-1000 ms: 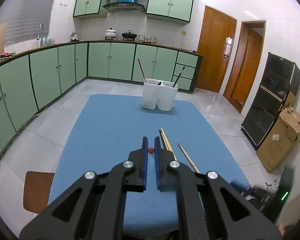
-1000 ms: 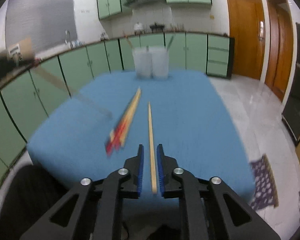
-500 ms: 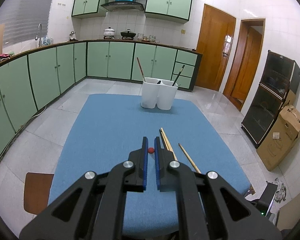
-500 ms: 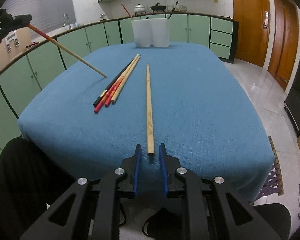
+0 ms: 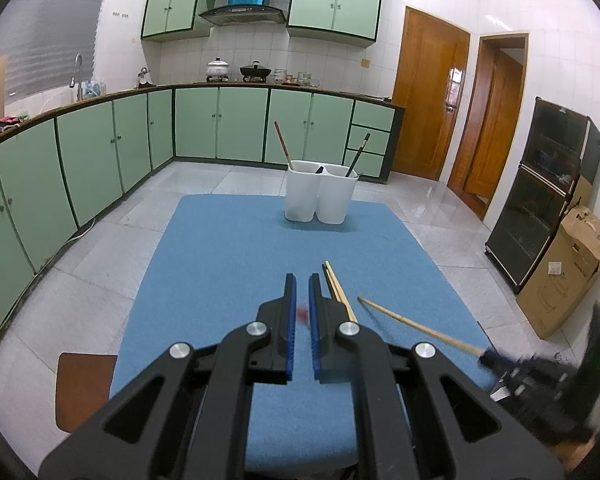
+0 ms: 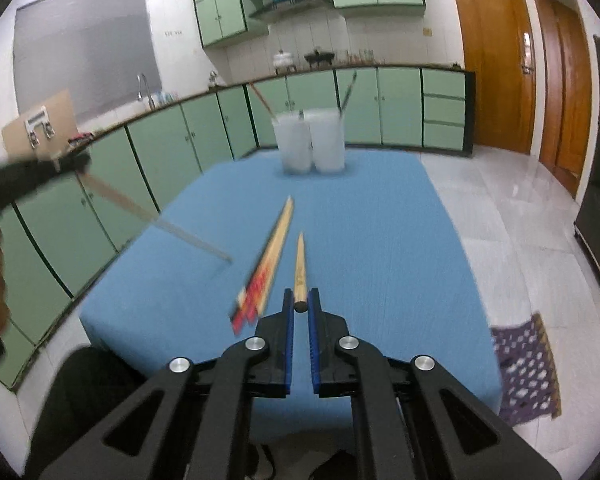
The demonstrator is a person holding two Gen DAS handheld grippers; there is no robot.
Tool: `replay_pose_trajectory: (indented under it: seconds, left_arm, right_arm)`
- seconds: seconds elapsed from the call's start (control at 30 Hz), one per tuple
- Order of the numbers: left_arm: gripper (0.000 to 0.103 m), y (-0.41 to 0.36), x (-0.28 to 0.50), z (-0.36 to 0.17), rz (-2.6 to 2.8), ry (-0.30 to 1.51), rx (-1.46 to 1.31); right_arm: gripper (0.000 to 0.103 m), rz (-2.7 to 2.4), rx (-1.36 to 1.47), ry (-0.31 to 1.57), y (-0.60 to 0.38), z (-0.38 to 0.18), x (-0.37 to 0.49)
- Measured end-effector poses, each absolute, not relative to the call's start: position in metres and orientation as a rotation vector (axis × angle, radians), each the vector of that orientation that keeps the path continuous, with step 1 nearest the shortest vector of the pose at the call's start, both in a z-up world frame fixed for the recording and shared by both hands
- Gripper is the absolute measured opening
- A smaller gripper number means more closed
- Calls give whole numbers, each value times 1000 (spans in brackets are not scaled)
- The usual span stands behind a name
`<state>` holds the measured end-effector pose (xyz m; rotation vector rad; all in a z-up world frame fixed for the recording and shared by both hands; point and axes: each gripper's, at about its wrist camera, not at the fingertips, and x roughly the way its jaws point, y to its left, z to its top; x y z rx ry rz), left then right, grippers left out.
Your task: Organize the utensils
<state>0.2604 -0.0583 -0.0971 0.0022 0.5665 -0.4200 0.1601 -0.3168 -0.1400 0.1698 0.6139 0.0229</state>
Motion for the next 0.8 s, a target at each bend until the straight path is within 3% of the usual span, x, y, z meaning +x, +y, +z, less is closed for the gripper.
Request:
replay_pose_trajectory:
  seconds: [0.3,0.47,0.63,0.8]
  left_arm:
    - [5,-54,274,-97,-431,585,-3]
    - [10,-14,248,-124,-444,616,-54]
    - [11,26,221,-178,-401,774,-144]
    - [11,45,210,-198,-385,842,-278]
  right_arm:
    - [7,50,94,565,-317,-68,201]
    - [7,47,102,560,-322,-70,204]
    - [7,43,125,555,-328,-76,196]
    - [7,31,146,567,-336,-75,197]
